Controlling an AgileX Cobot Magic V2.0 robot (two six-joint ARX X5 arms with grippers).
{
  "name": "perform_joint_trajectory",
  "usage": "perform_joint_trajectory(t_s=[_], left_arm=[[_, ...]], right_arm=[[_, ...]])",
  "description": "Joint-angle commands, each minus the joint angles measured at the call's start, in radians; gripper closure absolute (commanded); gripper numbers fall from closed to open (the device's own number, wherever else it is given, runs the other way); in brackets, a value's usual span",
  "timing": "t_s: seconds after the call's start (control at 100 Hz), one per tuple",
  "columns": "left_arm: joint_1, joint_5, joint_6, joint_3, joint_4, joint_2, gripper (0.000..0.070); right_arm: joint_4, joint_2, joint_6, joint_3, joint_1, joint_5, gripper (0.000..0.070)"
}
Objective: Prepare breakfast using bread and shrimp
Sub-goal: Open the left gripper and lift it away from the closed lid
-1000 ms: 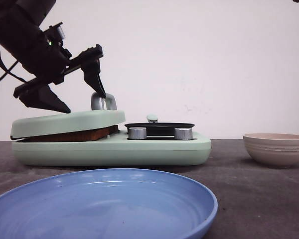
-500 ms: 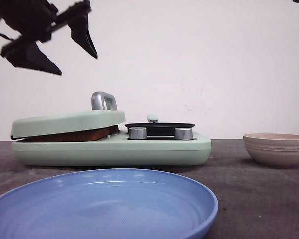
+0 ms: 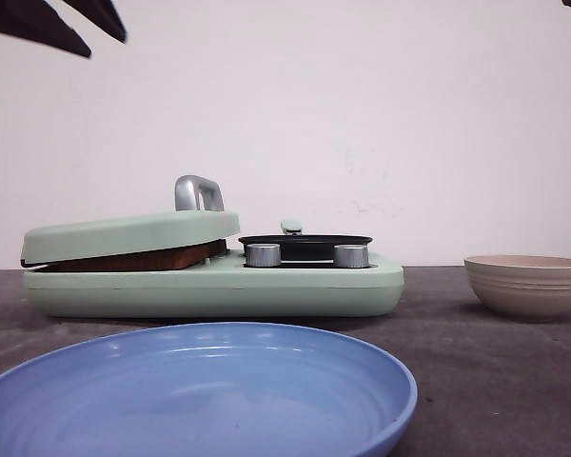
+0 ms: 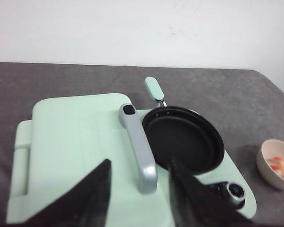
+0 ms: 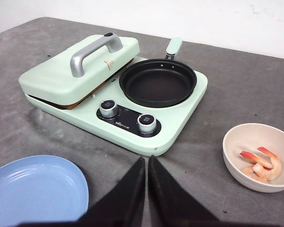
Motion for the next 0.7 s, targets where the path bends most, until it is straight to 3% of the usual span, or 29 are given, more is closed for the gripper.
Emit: perform_joint_trajectory(t_s=[0.0, 0.06, 0.47, 0.52, 0.62, 0.69], left_arm=[[-0.002, -0.003, 0.037, 0.018, -0.019, -0.026, 0.0651], [-0.002, -0.004, 0.042, 0.018, -0.041, -0.058, 0.0692], [-0.002, -0.053, 0.043, -0.024, -0.14, -0.264, 0.069], [-0.002, -0.053, 0.042, -0.051, -0.136, -0.297, 0.069], [-0.002, -0.053, 0.039, -0.113, -0.136, -0.363, 0.069], [-0.002, -0.055, 0.037, -0.156, -0.137, -0.411, 0.069]], right_arm=[[0.01, 0.002, 0.011, 0.002, 0.008, 0.005, 0.0699], [0.01, 0.002, 0.01, 0.002, 0.008, 0.01, 0.0699], [0.01, 0.002, -0.002, 0.002, 0.008, 0.062, 0.0691], [0.009, 0.002, -0.002, 0.002, 0.008, 0.065, 0.0658], [0.007, 0.002, -0.001, 0.002, 0.008, 0.094, 0.0508], [0.002, 0.002, 0.0, 0.002, 0.008, 0.116, 0.0485]])
